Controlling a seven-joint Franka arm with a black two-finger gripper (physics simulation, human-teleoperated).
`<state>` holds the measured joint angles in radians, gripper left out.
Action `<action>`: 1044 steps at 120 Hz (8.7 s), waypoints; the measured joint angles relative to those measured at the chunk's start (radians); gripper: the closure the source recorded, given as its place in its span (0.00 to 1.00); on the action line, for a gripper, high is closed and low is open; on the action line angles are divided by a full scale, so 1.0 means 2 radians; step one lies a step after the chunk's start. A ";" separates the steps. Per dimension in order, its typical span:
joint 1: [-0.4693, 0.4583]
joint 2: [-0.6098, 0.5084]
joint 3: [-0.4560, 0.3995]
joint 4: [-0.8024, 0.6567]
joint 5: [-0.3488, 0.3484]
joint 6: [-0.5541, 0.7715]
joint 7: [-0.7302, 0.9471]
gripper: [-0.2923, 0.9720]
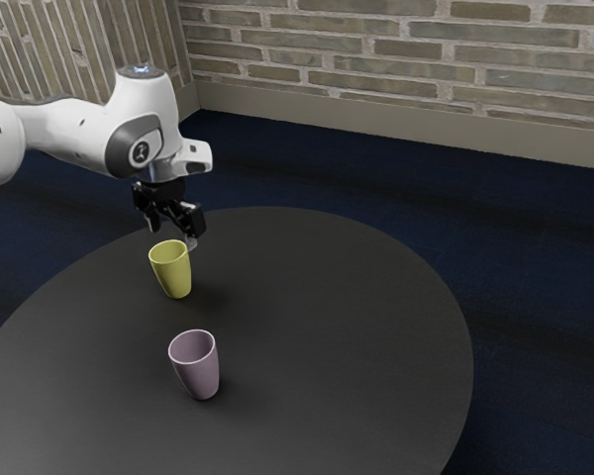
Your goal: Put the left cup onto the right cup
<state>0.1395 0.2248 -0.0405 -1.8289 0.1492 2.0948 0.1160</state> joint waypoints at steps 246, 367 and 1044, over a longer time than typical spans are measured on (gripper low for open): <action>0.009 0.069 0.020 0.015 -0.019 0.061 0.065 0.23; 0.018 0.090 0.022 0.015 -0.032 0.084 0.083 0.23; 0.012 0.013 -0.088 -0.010 0.046 -0.015 -0.073 0.84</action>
<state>0.1641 0.2505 -0.2168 -1.8488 0.2409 2.0646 -0.0294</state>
